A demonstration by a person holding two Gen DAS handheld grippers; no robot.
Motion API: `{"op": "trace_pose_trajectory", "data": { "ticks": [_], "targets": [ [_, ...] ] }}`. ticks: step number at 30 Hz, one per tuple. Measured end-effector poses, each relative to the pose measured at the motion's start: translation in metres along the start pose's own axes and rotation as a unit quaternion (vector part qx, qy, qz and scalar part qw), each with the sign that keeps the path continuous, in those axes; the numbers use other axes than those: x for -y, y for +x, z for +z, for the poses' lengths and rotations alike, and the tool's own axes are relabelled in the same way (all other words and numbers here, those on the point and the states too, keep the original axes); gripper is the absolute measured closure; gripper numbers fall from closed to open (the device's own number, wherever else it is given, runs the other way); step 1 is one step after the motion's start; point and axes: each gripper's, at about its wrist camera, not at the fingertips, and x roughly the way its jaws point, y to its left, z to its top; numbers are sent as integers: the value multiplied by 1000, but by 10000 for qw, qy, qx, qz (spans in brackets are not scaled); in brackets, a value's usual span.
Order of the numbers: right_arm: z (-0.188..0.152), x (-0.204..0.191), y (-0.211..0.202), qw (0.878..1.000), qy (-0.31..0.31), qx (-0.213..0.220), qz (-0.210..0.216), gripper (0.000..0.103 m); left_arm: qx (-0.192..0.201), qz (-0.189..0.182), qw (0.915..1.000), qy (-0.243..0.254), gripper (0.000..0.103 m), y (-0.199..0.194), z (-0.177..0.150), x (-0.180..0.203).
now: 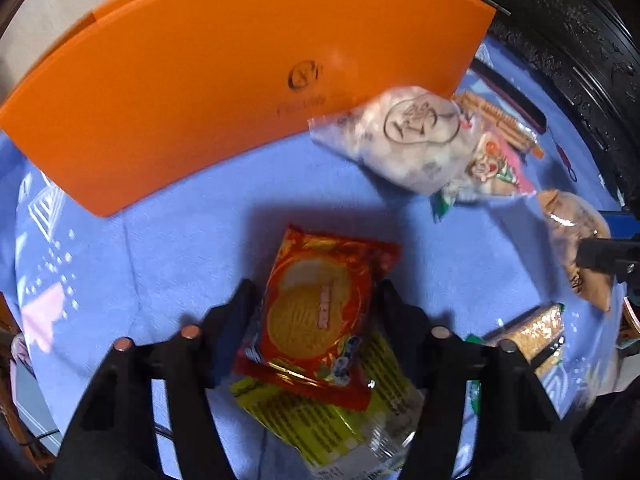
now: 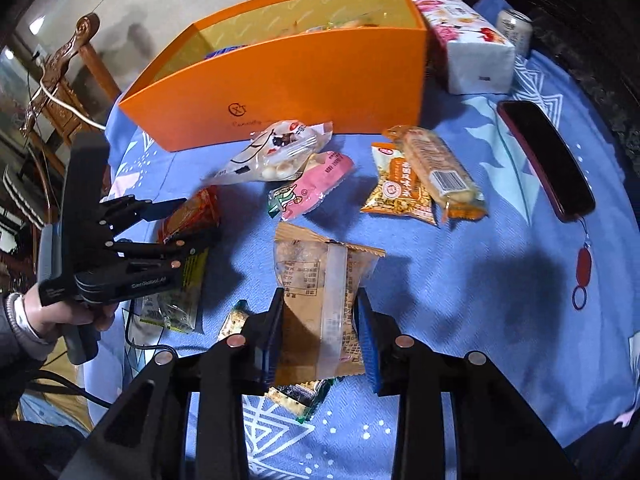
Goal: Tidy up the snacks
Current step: 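Carry both packs into the orange box and open both tools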
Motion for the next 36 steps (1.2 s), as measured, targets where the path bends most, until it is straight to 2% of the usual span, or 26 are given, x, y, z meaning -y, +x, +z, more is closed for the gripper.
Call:
{"op": "trace_pose_trajectory", "data": {
  "ticks": [2, 7, 11, 18, 23, 26, 30, 34, 35, 36],
  "targets": [
    [-2, 2, -2, 10000, 56, 23, -36, 69, 40, 51, 9999, 127, 61, -2, -1, 2],
    [-2, 4, -11, 9997, 134, 165, -72, 69, 348, 1, 9994, 2, 61, -23, -4, 1],
    [-1, 1, -18, 9995, 109, 287, -46, 69, 621, -45, 9974, -367, 61, -50, -5, -5],
    [7, -7, -35, 9986, -12, 525, 75, 69, 1013, 40, 9914, -823, 61, -100, -8, -10],
    [23, -15, -62, 9958, -141, 883, 215, 69, 1374, 149, 9848, -1049, 61, -136, -1, -22],
    [43, -20, -79, 9925, -251, 1151, 333, 69, 1616, 243, 9802, -1115, 61, -156, 17, -26],
    [83, -32, -100, 9852, -523, 1579, 413, 69, 1884, 451, 9738, -1189, 61, -179, 59, -38],
    [142, -46, -120, 9743, -797, 2053, 481, 69, 2186, 662, 9665, -1171, 61, -199, 110, -49],
    [152, -49, -124, 9715, -865, 2160, 456, 69, 2230, 737, 9650, -1165, 59, -203, 122, -51],
    [164, -52, -128, 9684, -928, 2272, 434, 67, 2285, 830, 9625, -1200, 42, -208, 136, -55]
  ]
}}
